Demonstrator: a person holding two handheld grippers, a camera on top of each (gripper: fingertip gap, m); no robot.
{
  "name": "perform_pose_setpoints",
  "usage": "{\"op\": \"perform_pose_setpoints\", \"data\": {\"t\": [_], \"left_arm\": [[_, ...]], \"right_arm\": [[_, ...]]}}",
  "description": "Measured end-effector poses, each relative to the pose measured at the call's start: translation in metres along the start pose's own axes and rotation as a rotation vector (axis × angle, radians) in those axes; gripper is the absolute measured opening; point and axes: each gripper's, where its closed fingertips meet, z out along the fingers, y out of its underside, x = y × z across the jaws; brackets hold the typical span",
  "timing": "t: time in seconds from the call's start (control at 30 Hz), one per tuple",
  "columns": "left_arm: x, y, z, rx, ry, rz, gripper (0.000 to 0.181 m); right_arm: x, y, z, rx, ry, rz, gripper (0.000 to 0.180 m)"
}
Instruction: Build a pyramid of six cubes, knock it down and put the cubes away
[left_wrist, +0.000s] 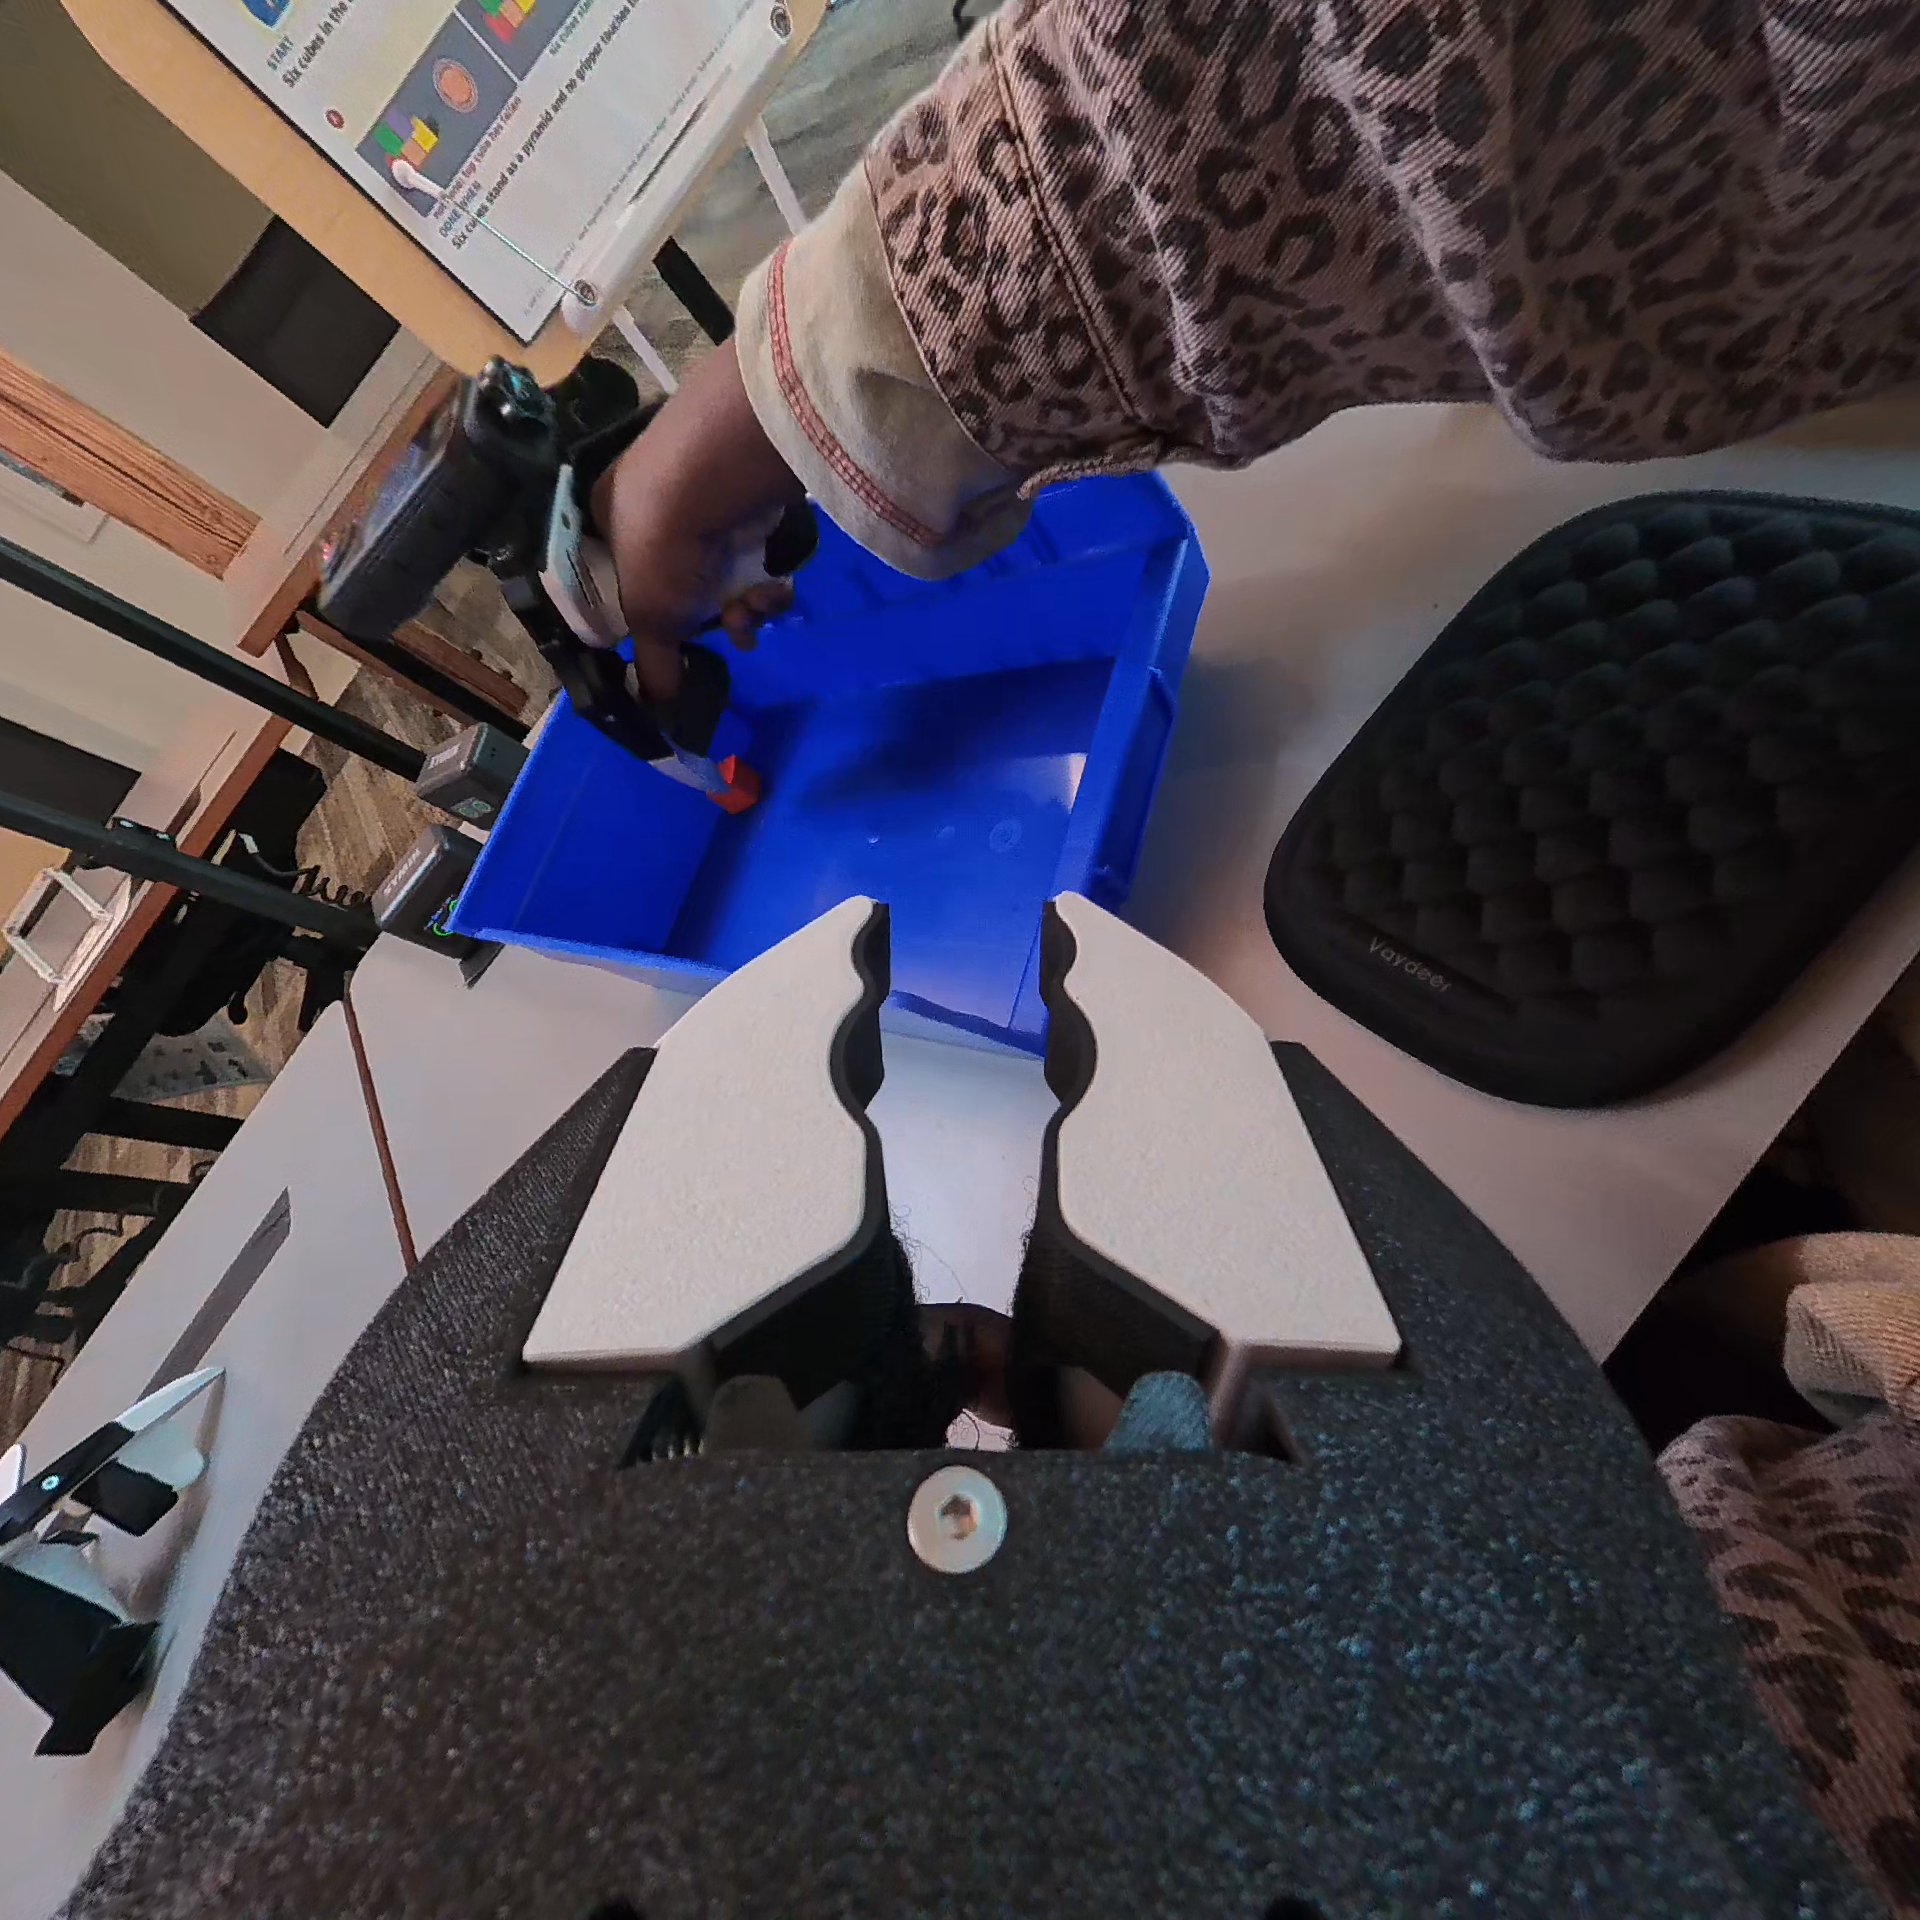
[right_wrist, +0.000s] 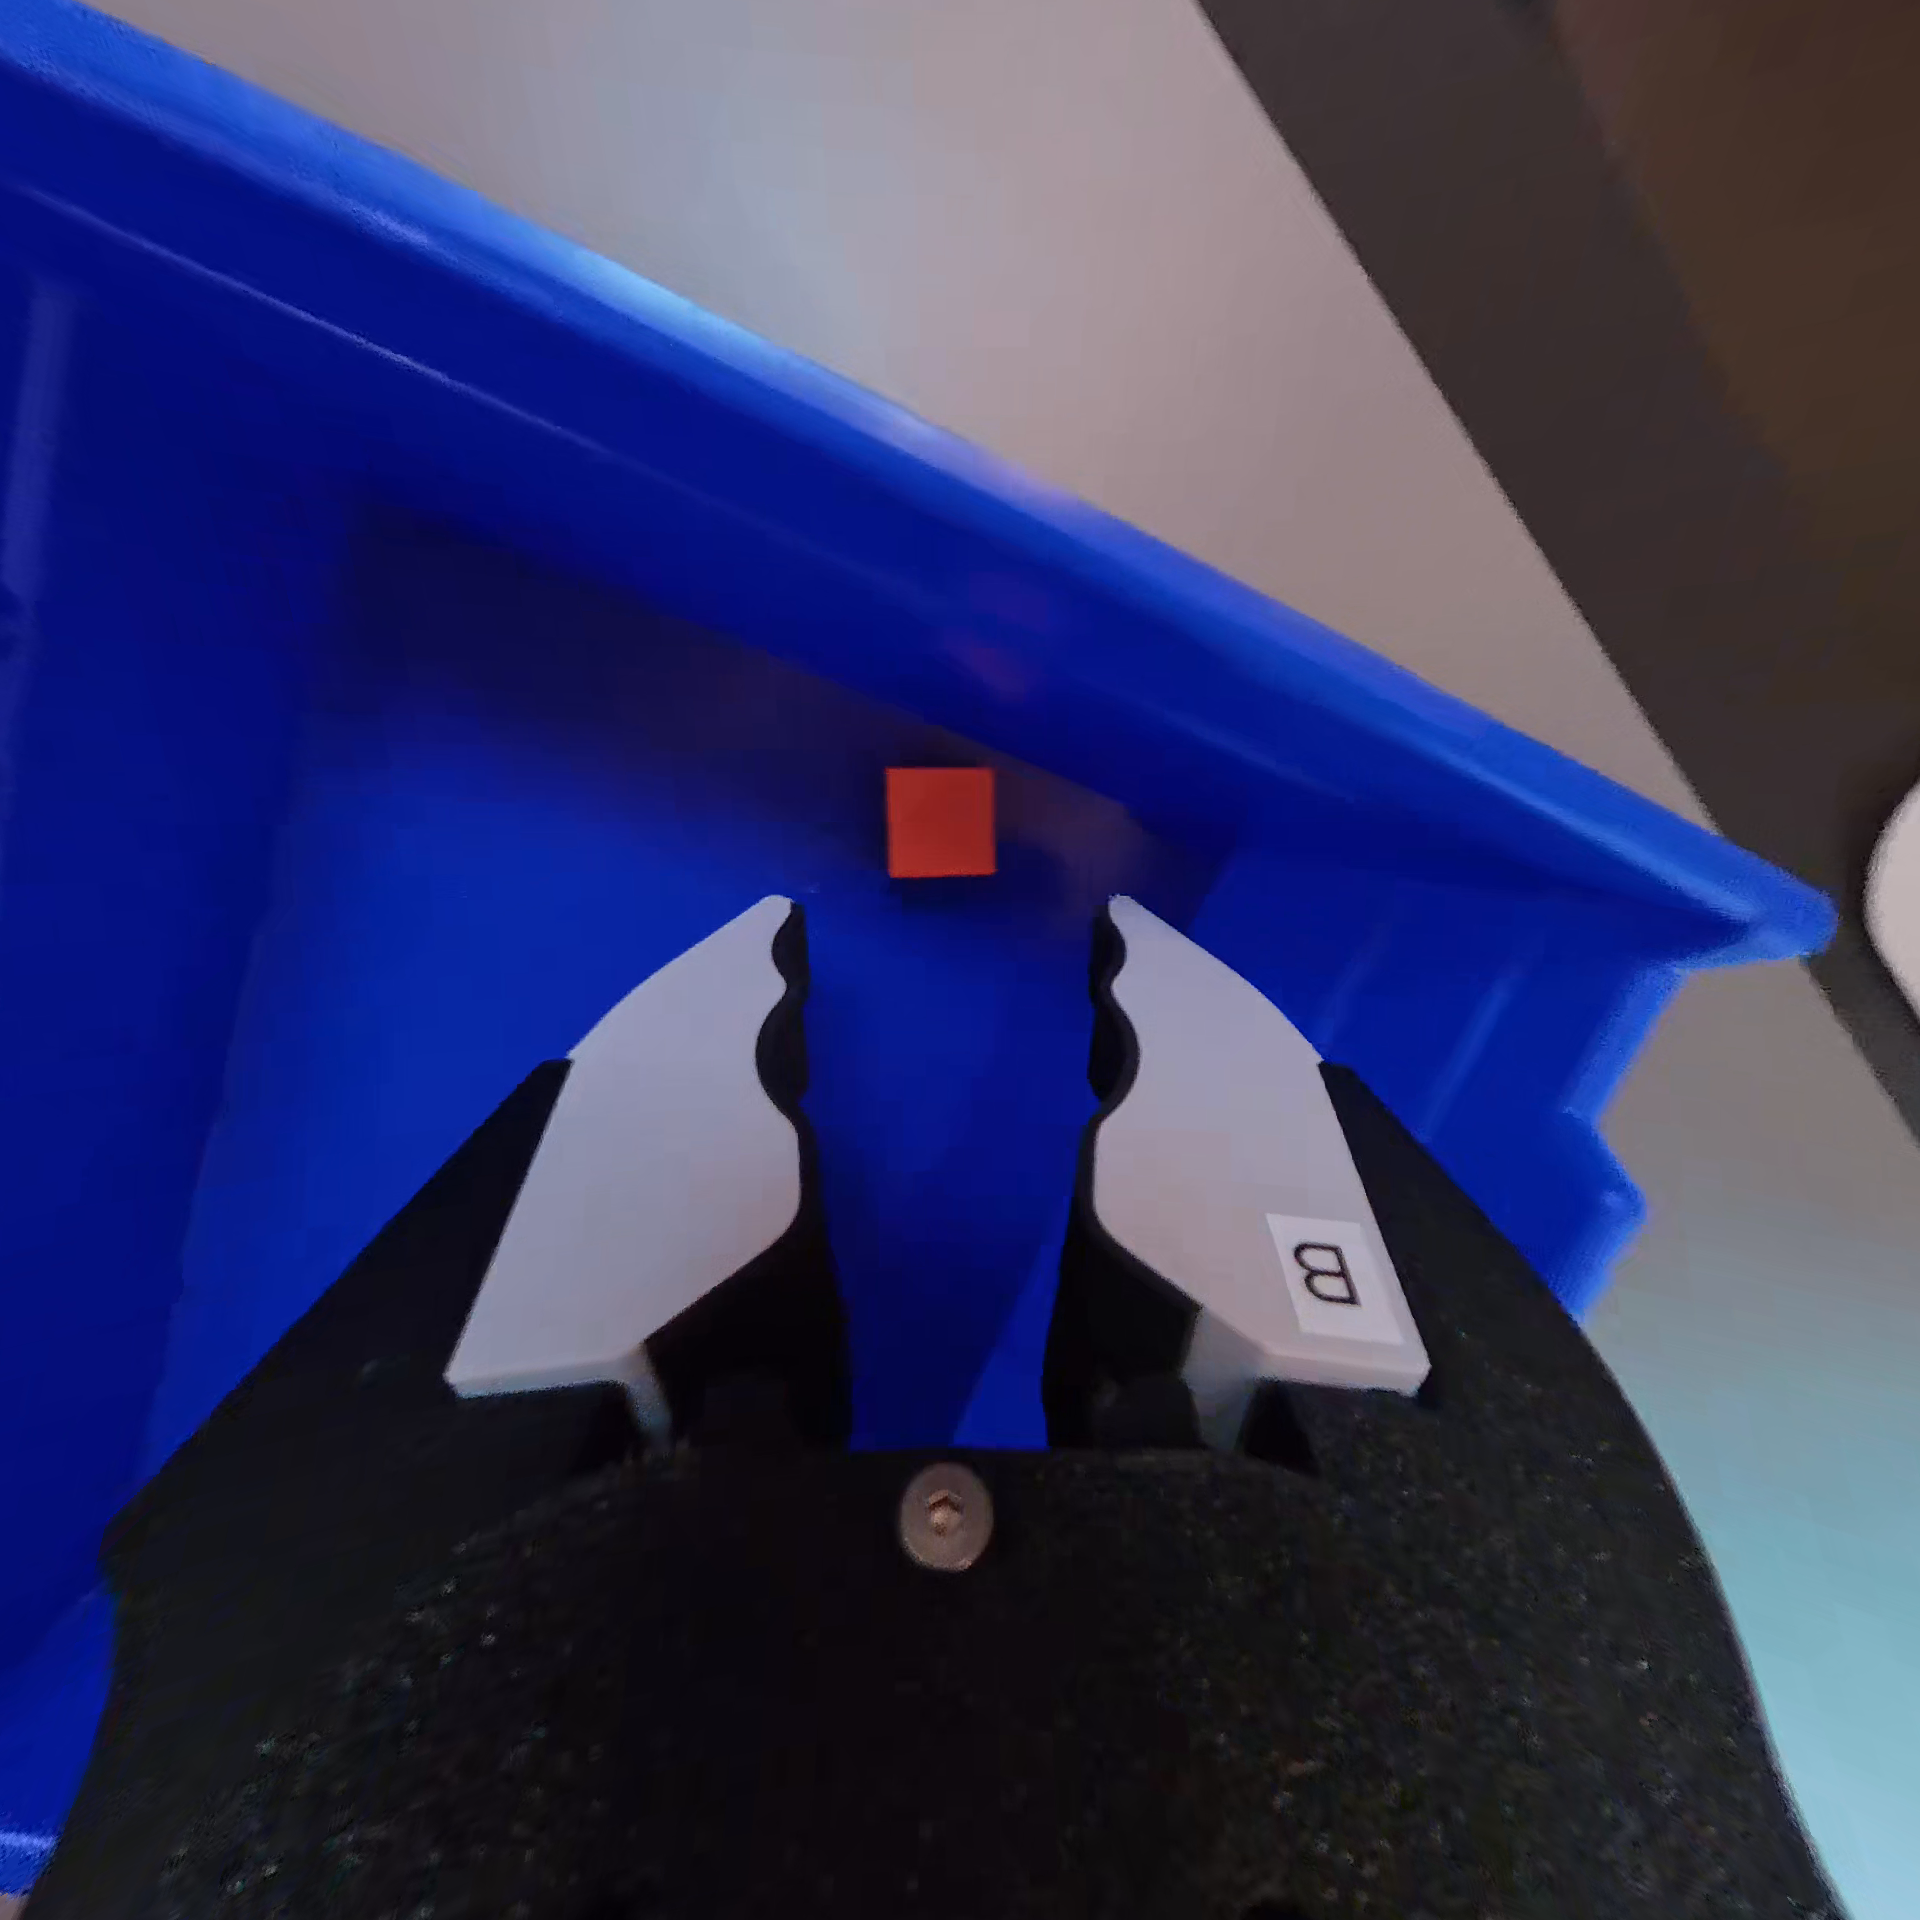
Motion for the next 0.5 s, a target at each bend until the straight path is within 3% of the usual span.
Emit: {"op": "perform_pose_setpoints", "data": {"t": [0.27, 0.33, 0.5], "left_arm": [[-0.002, 0.002, -0.001, 0.005, -0.005, -0.010, 0.027], [-0.002, 0.003, -0.001, 0.003, -0.004, -0.010, 0.027], [-0.002, 0.004, 0.001, -0.002, -0.001, -0.013, 0.027]], "right_arm": [[-0.003, -0.005, 0.022, 0.025, -0.013, 0.008, 0.034], [-0.002, -0.006, 0.024, 0.033, -0.005, -0.009, 0.022], [-0.006, 0.000, 0.016, 0.019, 0.006, -0.094, 0.022]]}}
